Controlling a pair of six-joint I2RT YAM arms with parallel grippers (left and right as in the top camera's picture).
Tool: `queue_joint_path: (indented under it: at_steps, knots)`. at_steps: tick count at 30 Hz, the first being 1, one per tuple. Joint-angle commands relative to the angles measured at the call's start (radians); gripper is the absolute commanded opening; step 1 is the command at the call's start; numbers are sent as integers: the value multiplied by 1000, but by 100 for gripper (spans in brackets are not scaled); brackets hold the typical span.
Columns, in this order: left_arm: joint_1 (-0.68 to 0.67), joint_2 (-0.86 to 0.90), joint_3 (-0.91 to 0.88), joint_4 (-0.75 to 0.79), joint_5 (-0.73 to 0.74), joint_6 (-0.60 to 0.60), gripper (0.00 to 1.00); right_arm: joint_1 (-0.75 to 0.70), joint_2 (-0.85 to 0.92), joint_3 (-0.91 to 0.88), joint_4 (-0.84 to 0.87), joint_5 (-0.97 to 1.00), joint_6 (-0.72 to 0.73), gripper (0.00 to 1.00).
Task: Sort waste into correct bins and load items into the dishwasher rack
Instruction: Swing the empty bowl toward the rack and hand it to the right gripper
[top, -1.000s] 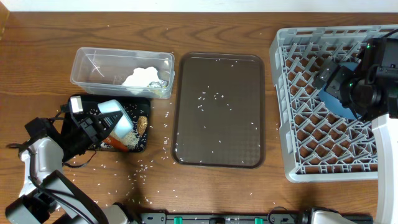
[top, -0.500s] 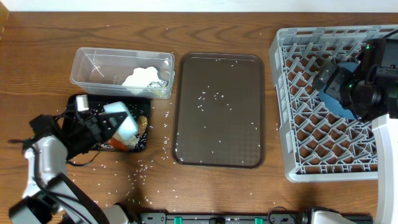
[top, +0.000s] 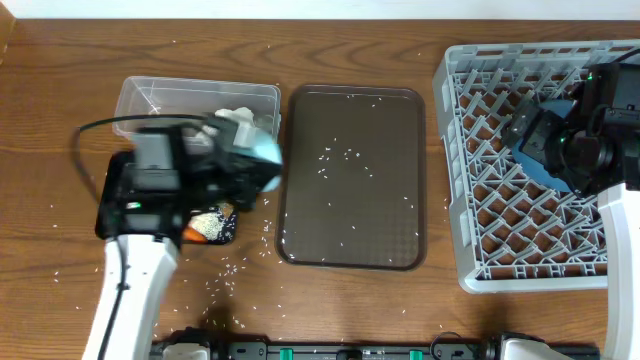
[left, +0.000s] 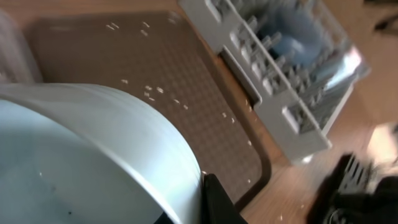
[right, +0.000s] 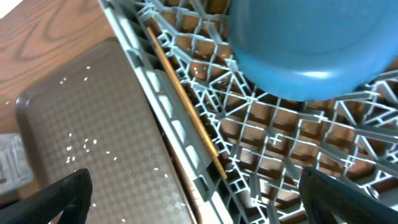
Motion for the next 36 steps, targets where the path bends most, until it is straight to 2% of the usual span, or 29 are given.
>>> queue_joint_path:
  at_steps: [1,4,6,9,12,14,21,26,30,32,36]
  knots:
    - [-155,40,6,19,-215,-26,6,-7,-1,7,15,-132,-128,99]
    - [-281,85,6,25,-389,-23,6,-7,-1,7,23,-209,-203,99]
    - [-328,117,6,29,-447,-23,6,-7,-1,7,22,-211,-205,99]
    - [-367,162,6,63,-416,-50,6,-7,-1,7,24,-211,-203,99]
    - [-375,177,6,188,-258,-142,6,-14,-2,7,43,-187,-199,99]
    - [-374,177,6,336,-186,-245,6,-35,-5,7,65,-174,-171,99]
    - [-374,240,6,877,-175,-655,6,-179,-32,8,74,-179,-76,99]
    - [-370,453,30,1283,-124,-1029,6,-261,-33,8,-4,-174,-71,99]
    - [-381,680,138,1619,-22,-1308,7,-294,-32,8,-46,-174,-71,99]
    - [-395,761,204,1713,-6,-1375,6,-298,-32,8,-61,-174,-71,99]
    - [-435,870,327,1730,-1,-1431,6,-298,-32,8,-75,-171,-71,99]
